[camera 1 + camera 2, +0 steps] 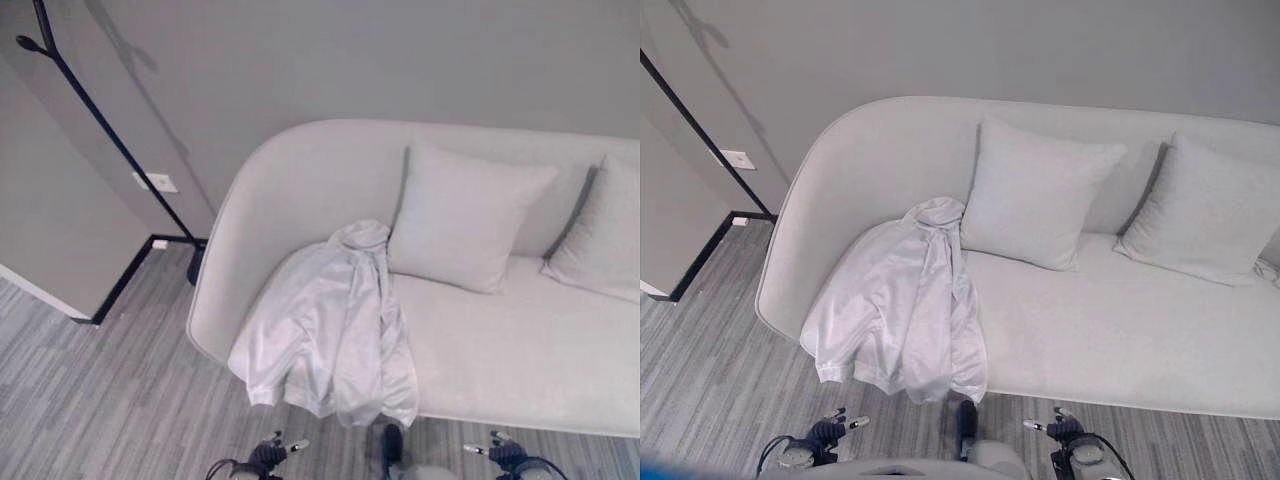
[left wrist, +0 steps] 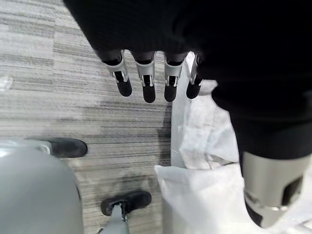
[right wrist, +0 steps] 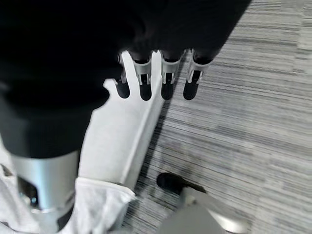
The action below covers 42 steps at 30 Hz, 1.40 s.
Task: Hang the clothes on the sofa on the clothes rack.
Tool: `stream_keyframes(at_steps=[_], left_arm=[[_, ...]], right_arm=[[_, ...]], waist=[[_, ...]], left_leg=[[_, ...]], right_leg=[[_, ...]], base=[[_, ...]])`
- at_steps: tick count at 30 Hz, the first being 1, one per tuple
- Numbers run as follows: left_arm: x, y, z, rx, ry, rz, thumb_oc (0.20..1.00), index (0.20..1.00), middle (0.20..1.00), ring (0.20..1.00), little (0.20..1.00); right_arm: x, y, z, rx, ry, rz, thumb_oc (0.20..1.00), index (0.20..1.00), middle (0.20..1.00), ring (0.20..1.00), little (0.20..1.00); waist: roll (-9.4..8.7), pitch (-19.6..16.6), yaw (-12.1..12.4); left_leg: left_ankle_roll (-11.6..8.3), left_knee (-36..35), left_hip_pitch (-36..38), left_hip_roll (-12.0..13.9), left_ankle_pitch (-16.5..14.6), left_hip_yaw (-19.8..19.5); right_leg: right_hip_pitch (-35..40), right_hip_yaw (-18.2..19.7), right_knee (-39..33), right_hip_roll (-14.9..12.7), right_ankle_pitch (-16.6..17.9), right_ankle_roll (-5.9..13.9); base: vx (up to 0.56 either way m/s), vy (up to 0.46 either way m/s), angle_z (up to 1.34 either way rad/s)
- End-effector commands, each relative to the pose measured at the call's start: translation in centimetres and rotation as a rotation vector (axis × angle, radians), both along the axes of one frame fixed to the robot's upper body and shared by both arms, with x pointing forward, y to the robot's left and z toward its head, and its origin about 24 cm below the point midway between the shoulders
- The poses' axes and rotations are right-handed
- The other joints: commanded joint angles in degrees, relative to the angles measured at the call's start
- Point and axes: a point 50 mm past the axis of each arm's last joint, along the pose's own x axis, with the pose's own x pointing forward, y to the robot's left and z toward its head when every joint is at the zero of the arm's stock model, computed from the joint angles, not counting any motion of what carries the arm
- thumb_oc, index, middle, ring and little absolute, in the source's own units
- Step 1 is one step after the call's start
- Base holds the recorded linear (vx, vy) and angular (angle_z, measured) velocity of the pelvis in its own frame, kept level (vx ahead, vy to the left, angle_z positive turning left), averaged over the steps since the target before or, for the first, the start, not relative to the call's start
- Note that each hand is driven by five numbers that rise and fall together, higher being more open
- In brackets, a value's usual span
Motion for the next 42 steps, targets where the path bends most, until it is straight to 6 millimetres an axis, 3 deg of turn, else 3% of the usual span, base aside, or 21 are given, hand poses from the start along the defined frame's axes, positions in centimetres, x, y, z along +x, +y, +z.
stream_keyframes(at_steps=[1,5,7,8,10,11,12,14,16,19,20,23,24,29,33,35,36,37,42], left_arm=[[0.0,1.1,0.2,0.052,-0.003,-0.024,1.0,1.0,1.0,1.0,1.0],[-0.1,1.1,0.2,0.053,0.001,-0.025,1.0,1.0,1.0,1.0,1.0],[0.0,1.1,0.2,0.053,0.0,-0.026,1.0,1.0,1.0,1.0,1.0],[0.3,1.1,0.3,0.052,-0.008,-0.028,1.0,1.0,1.0,1.0,1.0],[1.9,1.1,0.8,0.053,-0.062,-0.021,1.0,1.0,1.0,1.0,1.0],[2.0,1.1,0.9,0.053,-0.062,-0.021,1.0,1.0,1.0,1.0,1.0],[2.2,1.5,1.0,0.058,-0.076,0.008,1.0,1.0,1.0,1.0,1.0],[2.0,1.6,1.0,0.064,-0.072,0.015,1.0,1.0,1.0,1.0,1.0],[2.1,1.8,1.0,0.073,-0.074,0.014,1.0,1.0,1.0,1.0,1.0],[2.0,2.0,1.0,0.086,-0.071,0.011,1.0,1.0,1.0,1.0,1.0],[2.0,1.9,1.0,0.084,-0.072,0.003,1.0,1.0,1.0,1.0,1.0],[2.1,2.0,1.1,0.092,-0.073,-0.02,1.0,1.0,1.0,1.0,1.0],[2.2,2.6,1.3,0.108,-0.078,-0.028,1.0,1.0,1.0,1.0,1.0],[2.4,4.2,1.8,0.137,-0.096,0.029,1.0,1.0,1.0,1.0,1.0],[2.6,4.3,2.0,0.142,-0.104,0.028,1.0,1.0,1.0,1.0,1.0],[3.5,4.4,2.3,0.143,-0.135,0.031,1.0,1.0,1.0,1.0,1.0],[4.1,4.3,2.5,0.153,-0.141,0.012,1.0,1.0,1.0,1.0,1.0],[3.7,3.8,2.2,0.131,-0.137,0.012,1.0,1.0,1.0,1.0,1.0],[4.1,2.8,2.1,0.11,-0.155,0.002,1.0,1.0,1.0,1.0,1.0]], right_arm=[[0.0,-0.4,0.2,-0.012,-0.017,-0.008,1.0,1.0,1.0,1.0,1.0],[0.1,-0.4,0.2,-0.014,-0.023,-0.003,1.0,1.0,1.0,1.0,1.0],[0.3,-0.4,0.2,-0.014,-0.03,-0.006,1.0,1.0,1.0,1.0,1.0],[0.4,-0.4,0.3,-0.014,-0.036,-0.008,1.0,1.0,1.0,1.0,1.0],[1.3,-0.7,0.6,-0.03,-0.057,-0.002,1.0,1.0,1.0,1.0,1.0],[1.3,-0.7,0.6,-0.03,-0.058,-0.002,1.0,1.0,1.0,1.0,1.0],[1.5,-0.8,0.8,-0.038,-0.06,0.0,1.0,1.0,1.0,1.0,1.0],[1.3,-1.1,0.8,-0.04,-0.056,-0.006,1.0,1.0,1.0,1.0,1.0],[1.7,-1.7,1.1,-0.057,-0.071,-0.024,1.0,1.0,1.0,1.0,1.0],[1.4,-2.2,1.1,-0.072,-0.065,-0.047,1.0,1.0,1.0,1.0,1.0],[1.3,-2.1,1.0,-0.07,-0.064,-0.052,1.0,1.0,1.0,1.0,1.0],[1.4,-2.0,1.0,-0.069,-0.065,-0.045,1.0,1.0,1.0,1.0,1.0],[2.0,-1.6,1.2,-0.056,-0.086,-0.043,1.0,1.0,1.0,1.0,1.0],[4.6,-0.6,2.0,-0.047,-0.166,0.006,1.0,1.0,1.0,1.0,1.0],[5.7,-0.2,2.5,-0.049,-0.206,0.029,1.0,1.0,1.0,1.0,1.0],[6.3,-0.2,2.8,-0.055,-0.229,0.035,1.0,1.0,1.0,1.0,1.0],[6.0,-0.5,2.7,-0.071,-0.217,0.019,1.0,1.0,1.0,1.0,1.0],[5.3,-0.4,2.4,-0.057,-0.198,0.017,1.0,1.0,1.0,1.0,1.0],[5.3,-0.7,2.5,-0.064,-0.203,0.012,1.0,1.0,1.0,1.0,1.0]], waist=[[-1.52,-0.8,0.9],[-0.99,-0.5,1.1],[-0.55,-0.1,1.0],[-0.6,0.5,1.1],[-1.88,3.7,1.4],[-1.87,3.7,1.4],[-2.85,4.0,1.7],[-2.76,3.8,2.3],[-1.59,3.8,2.6],[-0.56,3.5,2.8],[0.31,3.2,2.7],[0.22,2.9,2.4],[-1.1,2.9,2.5],[-2.99,4.4,4.0],[-3.02,5.9,4.2],[-2.88,7.4,3.6],[-3.35,7.6,3.1],[-3.23,7.7,2.8],[-2.74,6.8,2.9]], left_leg=[[-0.75,-1.9,-0.9,-0.7,4.7,-1.7],[-1.5,-1.9,-0.6,0.4,4.8,-1.2],[-2.53,-0.8,-0.9,1.6,6.7,-0.6],[-2.85,2.2,-2.6,1.6,7.4,-0.2],[-2.63,16.7,-12.1,-1.0,11.5,-0.8],[-2.62,17.0,-12.2,-1.0,11.4,-0.8],[-1.91,16.0,-15.6,0.5,10.6,0.0],[-2.31,10.2,-16.4,2.9,10.9,0.1],[-3.73,1.4,-19.3,4.6,15.2,0.4],[-5.19,-1.9,-21.5,5.2,14.9,3.6],[-5.43,-1.9,-20.9,5.5,16.3,4.0],[-4.97,-1.8,-20.3,4.0,17.1,4.9],[-3.84,-0.4,-20.0,2.1,15.9,6.2],[-0.68,1.0,-19.1,-0.9,13.0,10.0],[-0.01,1.1,-18.8,-1.3,12.5,10.5],[0.31,0.0,-18.2,-2.0,12.7,9.9],[0.23,-0.2,-18.2,-2.6,12.2,10.0],[0.39,-0.2,-18.1,-3.3,12.4,8.8],[-0.79,-1.9,-17.3,-1.7,13.2,6.9]], right_leg=[[3.1,3.5,2.5,-4.5,-4.7,7.54],[3.3,3.1,3.6,-4.2,-6.2,7.1],[3.9,3.2,4.0,-3.7,-7.4,6.51],[4.4,3.1,4.0,-3.8,-7.9,6.29],[6.7,4.0,3.4,-4.7,-8.4,5.5],[6.7,4.0,3.4,-4.7,-8.4,5.51],[7.8,5.1,2.3,-5.9,-8.7,6.36],[8.5,6.8,1.6,-6.4,-9.1,7.09],[9.2,7.8,1.0,-6.7,-10.3,7.54],[10.7,9.3,0.9,-7.6,-12.0,8.27],[10.6,9.5,0.9,-8.1,-11.9,8.88],[9.9,10.2,0.9,-10.6,-10.8,10.31],[8.6,11.5,0.9,-13.3,-9.0,11.79],[3.7,10.4,3.8,-17.3,-4.4,13.13],[2.2,9.0,6.3,-16.6,-4.0,12.78],[-1.3,9.6,6.1,-12.6,-3.8,11.73],[-1.9,7.2,3.2,-10.7,-4.0,11.24],[-0.4,8.3,1.6,-9.7,-4.2,10.88],[0.0,6.7,0.9,-8.6,-4.2,10.37]], base=[[0.04,-0.051,-0.06],[0.04,-0.033,-0.05],[0.0,0.0,0.0],[-0.05,0.004,0.02],[-0.04,0.043,0.13],[0.11,0.118,-0.2],[0.17,0.129,-0.47],[0.21,0.224,0.17],[0.2,0.337,-0.27],[0.18,0.361,-0.25],[0.18,0.44,-0.06],[0.11,0.373,-0.61],[0.07,0.35,-1.07],[0.03,0.262,-0.84],[-0.01,0.089,-0.19],[0.0,-0.001,-0.07],[0.07,-0.073,-0.04],[0.15,-0.161,0.57],[0.08,-0.109,0.45]])
